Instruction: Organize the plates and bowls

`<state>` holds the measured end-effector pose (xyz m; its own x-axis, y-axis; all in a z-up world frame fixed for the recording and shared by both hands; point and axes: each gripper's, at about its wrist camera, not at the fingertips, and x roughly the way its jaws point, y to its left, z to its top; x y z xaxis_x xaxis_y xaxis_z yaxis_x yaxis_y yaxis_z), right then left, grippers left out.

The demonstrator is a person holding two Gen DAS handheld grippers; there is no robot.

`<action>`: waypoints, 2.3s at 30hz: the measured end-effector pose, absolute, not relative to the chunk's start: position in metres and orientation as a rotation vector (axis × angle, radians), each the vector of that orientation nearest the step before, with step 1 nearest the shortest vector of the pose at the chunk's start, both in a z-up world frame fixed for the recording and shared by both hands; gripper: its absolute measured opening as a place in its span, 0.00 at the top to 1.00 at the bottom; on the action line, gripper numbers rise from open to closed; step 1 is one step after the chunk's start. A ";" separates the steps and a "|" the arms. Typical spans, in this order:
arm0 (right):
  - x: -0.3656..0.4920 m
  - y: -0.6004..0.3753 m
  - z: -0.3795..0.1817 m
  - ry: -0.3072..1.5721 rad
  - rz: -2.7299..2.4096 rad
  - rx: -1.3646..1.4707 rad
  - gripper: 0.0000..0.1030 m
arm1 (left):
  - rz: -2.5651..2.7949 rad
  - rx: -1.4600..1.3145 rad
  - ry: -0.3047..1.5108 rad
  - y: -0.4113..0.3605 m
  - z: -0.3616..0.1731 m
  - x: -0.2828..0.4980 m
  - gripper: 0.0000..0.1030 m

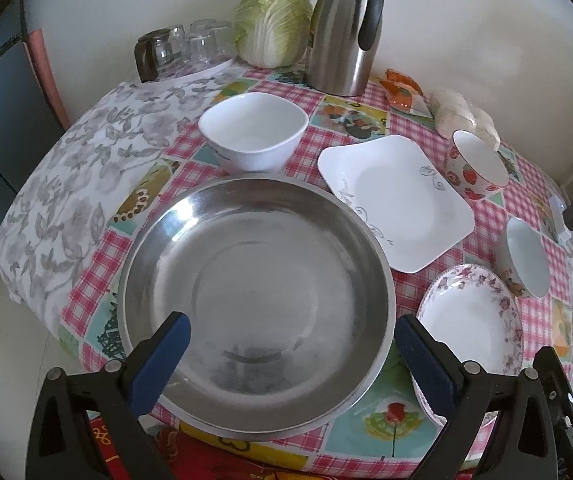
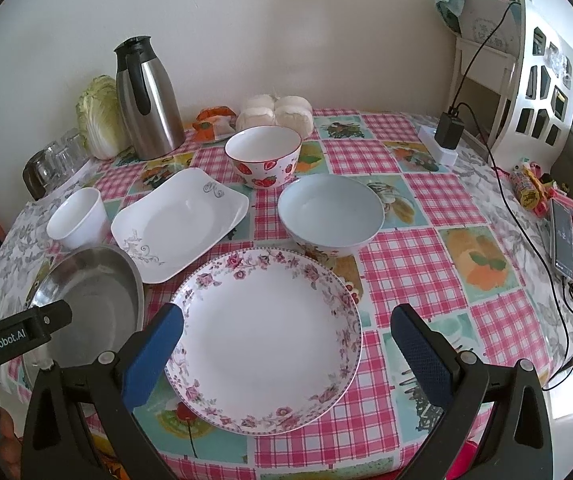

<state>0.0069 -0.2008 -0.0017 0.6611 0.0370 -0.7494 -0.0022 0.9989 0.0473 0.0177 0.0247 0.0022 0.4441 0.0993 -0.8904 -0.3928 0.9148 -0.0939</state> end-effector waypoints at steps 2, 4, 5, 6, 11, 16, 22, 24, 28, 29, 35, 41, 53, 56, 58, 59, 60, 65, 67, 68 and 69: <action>0.008 -0.198 -0.002 0.849 0.021 0.032 0.00 | 0.314 -0.315 1.072 0.028 0.002 0.018 0.00; 0.009 -0.194 -0.003 0.851 0.018 0.019 0.00 | 0.320 -0.320 1.073 0.031 0.001 0.019 0.00; 0.010 -0.192 -0.003 0.852 0.018 0.012 0.00 | 0.321 -0.324 1.075 0.033 0.000 0.019 0.00; 0.010 -0.191 -0.003 0.852 0.017 0.008 0.00 | 0.320 -0.327 1.075 0.034 0.000 0.019 0.00; 0.013 -0.183 -0.004 0.857 0.017 -0.014 0.00 | 0.317 -0.346 1.074 0.040 -0.001 0.019 0.00; 0.018 -0.171 -0.005 0.862 0.033 -0.037 0.00 | 0.317 -0.354 1.072 0.044 -0.001 0.018 0.00; 0.021 -0.158 -0.006 0.864 0.053 -0.054 0.00 | 0.318 -0.368 1.076 0.050 -0.002 0.018 0.00; 0.022 -0.156 -0.006 0.865 0.058 -0.052 0.00 | 0.317 -0.371 1.075 0.052 -0.003 0.018 0.00; 0.024 -0.151 -0.007 0.870 0.072 -0.056 0.00 | 0.319 -0.388 1.080 0.057 -0.005 0.018 0.00; 0.025 -0.149 -0.007 0.871 0.076 -0.055 0.00 | 0.319 -0.394 1.082 0.058 -0.006 0.018 0.00; 0.034 -0.137 -0.010 0.884 0.120 -0.047 0.00 | 0.315 -0.421 1.083 0.069 -0.009 0.019 0.00; 0.047 -0.116 -0.024 0.937 0.202 -0.060 0.00 | 0.330 -0.488 1.066 0.088 -0.016 0.017 0.00; 0.062 -0.074 -0.051 1.038 0.339 -0.108 0.00 | 0.404 -0.619 0.979 0.131 -0.027 0.009 0.00; 0.063 -0.065 -0.054 1.048 0.368 -0.129 0.00 | 0.410 -0.624 1.011 0.138 -0.031 0.011 0.00; 0.064 -0.061 -0.056 1.055 0.389 -0.131 0.00 | 0.417 -0.620 1.019 0.141 -0.033 0.011 0.00; 0.065 -0.060 -0.057 1.057 0.395 -0.130 0.00 | 0.421 -0.614 1.027 0.142 -0.034 0.012 0.00; 0.066 -0.060 -0.058 1.060 0.398 -0.127 0.00 | 0.425 -0.608 1.038 0.142 -0.036 0.012 0.00; 0.069 -0.060 -0.061 1.078 0.418 -0.104 0.10 | 0.441 -0.621 1.091 0.145 -0.046 0.015 0.01; 0.071 -0.061 -0.062 1.086 0.428 -0.084 0.15 | 0.463 -0.628 1.098 0.147 -0.048 0.013 0.05; 0.071 -0.062 -0.061 1.089 0.431 -0.073 0.16 | 0.476 -0.631 1.103 0.148 -0.049 0.013 0.06; 0.071 -0.064 -0.061 1.093 0.435 -0.060 0.19 | 0.478 -0.637 1.109 0.149 -0.051 0.013 0.08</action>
<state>0.0712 -0.0636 -0.0613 0.3847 0.3122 -0.8686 -0.3709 0.9140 0.1642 0.0125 0.1490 -0.0511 0.3773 0.0412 -0.9252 -0.6446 0.7290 -0.2304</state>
